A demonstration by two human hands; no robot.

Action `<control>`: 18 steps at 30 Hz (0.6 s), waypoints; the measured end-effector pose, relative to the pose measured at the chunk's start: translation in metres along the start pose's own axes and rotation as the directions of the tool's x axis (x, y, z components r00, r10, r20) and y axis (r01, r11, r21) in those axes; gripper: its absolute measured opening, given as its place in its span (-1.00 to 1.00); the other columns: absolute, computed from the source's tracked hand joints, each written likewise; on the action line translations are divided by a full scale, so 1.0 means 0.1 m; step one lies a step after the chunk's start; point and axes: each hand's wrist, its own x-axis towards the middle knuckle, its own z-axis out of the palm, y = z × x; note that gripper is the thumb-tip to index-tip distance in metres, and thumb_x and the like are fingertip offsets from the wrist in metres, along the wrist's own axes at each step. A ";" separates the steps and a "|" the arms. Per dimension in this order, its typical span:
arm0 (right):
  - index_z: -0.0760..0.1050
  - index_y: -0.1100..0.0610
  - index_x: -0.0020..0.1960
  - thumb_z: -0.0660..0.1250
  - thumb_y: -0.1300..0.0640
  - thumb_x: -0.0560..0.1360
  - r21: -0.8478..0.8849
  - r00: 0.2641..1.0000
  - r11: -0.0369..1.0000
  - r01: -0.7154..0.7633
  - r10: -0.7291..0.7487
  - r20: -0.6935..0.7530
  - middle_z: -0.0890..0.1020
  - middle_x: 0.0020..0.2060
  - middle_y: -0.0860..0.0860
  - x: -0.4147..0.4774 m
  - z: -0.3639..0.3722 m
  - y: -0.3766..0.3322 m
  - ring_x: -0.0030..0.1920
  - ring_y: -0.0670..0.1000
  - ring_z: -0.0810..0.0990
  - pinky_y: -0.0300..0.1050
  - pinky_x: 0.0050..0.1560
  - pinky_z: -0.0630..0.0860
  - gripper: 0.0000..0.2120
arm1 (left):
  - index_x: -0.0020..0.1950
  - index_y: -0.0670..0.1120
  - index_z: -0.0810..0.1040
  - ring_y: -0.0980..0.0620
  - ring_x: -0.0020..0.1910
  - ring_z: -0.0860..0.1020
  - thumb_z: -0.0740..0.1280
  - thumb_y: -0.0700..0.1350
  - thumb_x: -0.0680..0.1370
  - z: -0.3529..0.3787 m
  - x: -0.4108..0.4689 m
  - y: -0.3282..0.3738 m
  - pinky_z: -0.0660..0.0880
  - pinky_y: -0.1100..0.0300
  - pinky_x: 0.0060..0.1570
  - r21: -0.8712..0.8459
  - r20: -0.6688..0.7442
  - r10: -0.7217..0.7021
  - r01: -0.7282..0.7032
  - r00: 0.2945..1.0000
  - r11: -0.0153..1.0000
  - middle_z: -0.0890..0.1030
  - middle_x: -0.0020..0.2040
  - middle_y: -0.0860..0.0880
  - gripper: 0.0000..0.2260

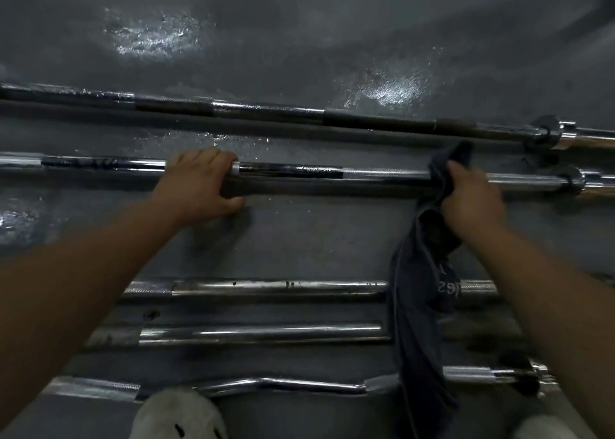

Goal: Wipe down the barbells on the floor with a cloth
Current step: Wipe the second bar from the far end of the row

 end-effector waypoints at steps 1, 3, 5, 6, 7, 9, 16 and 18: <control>0.33 0.08 0.46 0.29 0.28 0.45 -0.001 1.000 1.000 -0.010 0.010 -0.001 0.42 0.27 0.31 -0.02 0.04 -0.08 0.24 0.39 0.43 0.20 0.26 0.42 -0.41 | 0.32 0.00 0.43 -0.19 0.22 0.47 0.44 0.23 0.37 -0.01 0.04 0.01 0.31 -0.09 0.25 0.009 0.013 -0.004 0.004 1.000 1.000 0.53 0.24 -0.12 -0.39; 0.35 0.07 0.45 0.27 0.30 0.44 0.082 0.997 0.994 0.077 -0.078 0.011 0.41 0.27 0.29 -0.14 0.14 -0.44 0.23 0.37 0.43 0.18 0.25 0.44 -0.41 | 0.31 -0.01 0.44 -0.20 0.21 0.49 0.46 0.16 0.36 -0.06 0.09 0.03 0.34 -0.08 0.23 -0.004 0.038 -0.020 0.020 0.999 1.000 0.54 0.25 -0.12 -0.42; 0.33 0.02 0.49 0.23 0.32 0.44 0.159 0.965 0.956 0.245 -0.256 0.057 0.38 0.32 0.22 -0.25 0.22 -0.74 0.26 0.33 0.43 0.15 0.25 0.45 -0.37 | 0.33 -0.03 0.43 -0.21 0.23 0.49 0.47 0.12 0.37 -0.10 0.12 0.02 0.35 -0.07 0.23 -0.034 0.070 -0.032 0.035 0.997 0.999 0.53 0.26 -0.13 -0.42; 0.31 0.00 0.51 0.22 0.32 0.44 0.173 0.943 0.937 0.305 -0.322 0.080 0.37 0.35 0.20 -0.26 0.21 -0.79 0.28 0.31 0.42 0.15 0.27 0.44 -0.35 | 0.35 -0.03 0.43 -0.22 0.24 0.48 0.47 0.11 0.37 -0.11 0.12 0.01 0.36 -0.07 0.24 -0.043 0.081 -0.036 0.040 0.996 0.998 0.53 0.28 -0.14 -0.41; 0.31 0.01 0.51 0.22 0.33 0.43 0.166 0.935 0.931 0.326 -0.343 0.089 0.38 0.36 0.19 -0.21 0.19 -0.75 0.29 0.30 0.42 0.15 0.29 0.44 -0.33 | 0.36 -0.04 0.43 -0.23 0.24 0.48 0.47 0.11 0.37 -0.12 0.09 0.00 0.36 -0.07 0.25 -0.055 0.086 -0.035 0.040 0.996 0.998 0.53 0.28 -0.15 -0.40; 0.34 0.06 0.49 0.25 0.34 0.42 0.137 0.967 0.962 0.236 -0.247 0.070 0.41 0.34 0.25 -0.08 0.11 -0.45 0.28 0.33 0.44 0.17 0.29 0.43 -0.35 | 0.36 -0.06 0.42 -0.24 0.23 0.48 0.42 0.14 0.34 -0.08 -0.02 0.01 0.35 -0.09 0.26 -0.090 0.059 -0.013 0.018 0.998 0.996 0.53 0.27 -0.17 -0.36; 0.43 0.13 0.44 0.24 0.40 0.43 0.277 0.984 0.953 0.125 -0.154 0.085 0.45 0.31 0.26 -0.50 0.16 -0.31 0.28 0.29 0.45 0.03 0.30 0.39 -0.41 | 0.55 0.05 0.13 -0.14 0.48 0.23 0.43 0.15 0.38 0.13 -0.50 0.11 0.02 -0.13 0.49 -0.057 0.045 0.016 -0.013 0.999 0.998 0.30 0.49 -0.09 -0.18; 0.46 0.10 0.42 0.22 0.42 0.44 0.381 0.964 0.909 0.169 -0.233 0.130 0.48 0.31 0.19 -0.62 0.06 -0.45 0.30 0.22 0.46 -0.08 0.31 0.37 -0.42 | 0.59 0.04 0.03 -0.11 0.54 0.12 0.41 0.16 0.42 0.10 -0.55 0.15 -0.07 -0.10 0.52 -0.052 0.079 -0.007 0.011 0.997 0.999 0.19 0.56 -0.08 -0.14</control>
